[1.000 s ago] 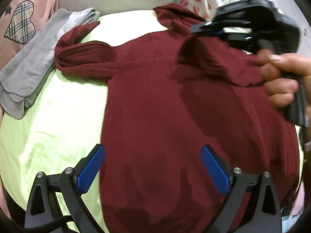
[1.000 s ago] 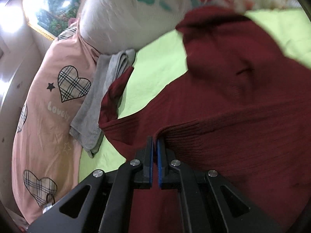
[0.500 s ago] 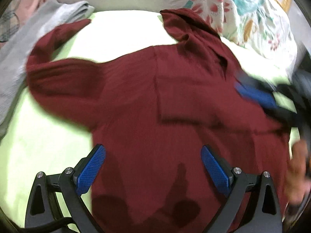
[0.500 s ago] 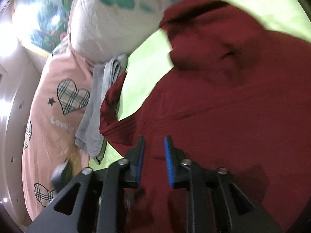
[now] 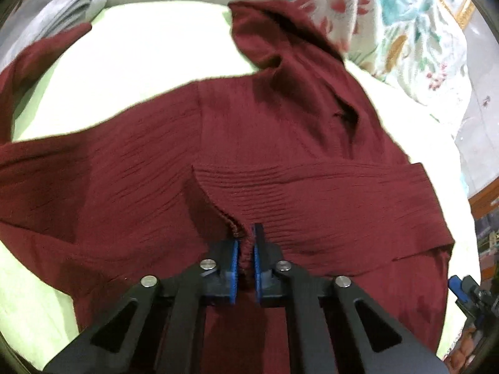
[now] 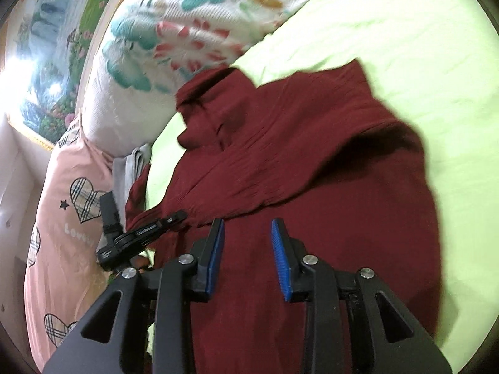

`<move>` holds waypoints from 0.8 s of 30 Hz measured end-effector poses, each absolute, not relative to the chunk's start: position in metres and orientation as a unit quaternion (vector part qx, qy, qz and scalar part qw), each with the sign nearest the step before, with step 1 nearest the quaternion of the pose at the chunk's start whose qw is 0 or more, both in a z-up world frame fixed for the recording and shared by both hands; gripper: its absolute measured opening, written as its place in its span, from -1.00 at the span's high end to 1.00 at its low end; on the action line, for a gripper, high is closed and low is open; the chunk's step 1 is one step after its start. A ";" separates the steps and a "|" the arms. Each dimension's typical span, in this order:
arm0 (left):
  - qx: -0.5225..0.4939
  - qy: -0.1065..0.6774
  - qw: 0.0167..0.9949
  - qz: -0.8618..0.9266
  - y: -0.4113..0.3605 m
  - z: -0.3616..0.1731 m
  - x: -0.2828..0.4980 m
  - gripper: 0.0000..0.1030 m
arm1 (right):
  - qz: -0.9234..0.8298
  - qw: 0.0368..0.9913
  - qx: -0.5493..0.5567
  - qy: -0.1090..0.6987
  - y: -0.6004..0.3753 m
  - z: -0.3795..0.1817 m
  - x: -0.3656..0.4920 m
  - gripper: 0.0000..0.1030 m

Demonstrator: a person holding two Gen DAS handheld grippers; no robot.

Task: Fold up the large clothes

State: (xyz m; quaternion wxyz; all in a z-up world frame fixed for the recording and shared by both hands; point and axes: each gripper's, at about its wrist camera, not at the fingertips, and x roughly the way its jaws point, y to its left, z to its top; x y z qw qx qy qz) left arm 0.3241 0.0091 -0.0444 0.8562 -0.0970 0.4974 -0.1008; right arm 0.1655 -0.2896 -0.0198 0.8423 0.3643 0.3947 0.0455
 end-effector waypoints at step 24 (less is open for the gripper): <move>-0.132 0.471 0.870 -0.067 0.079 -0.025 0.303 0.95 | -0.065 0.864 0.265 0.423 -0.395 -0.029 0.264 0.89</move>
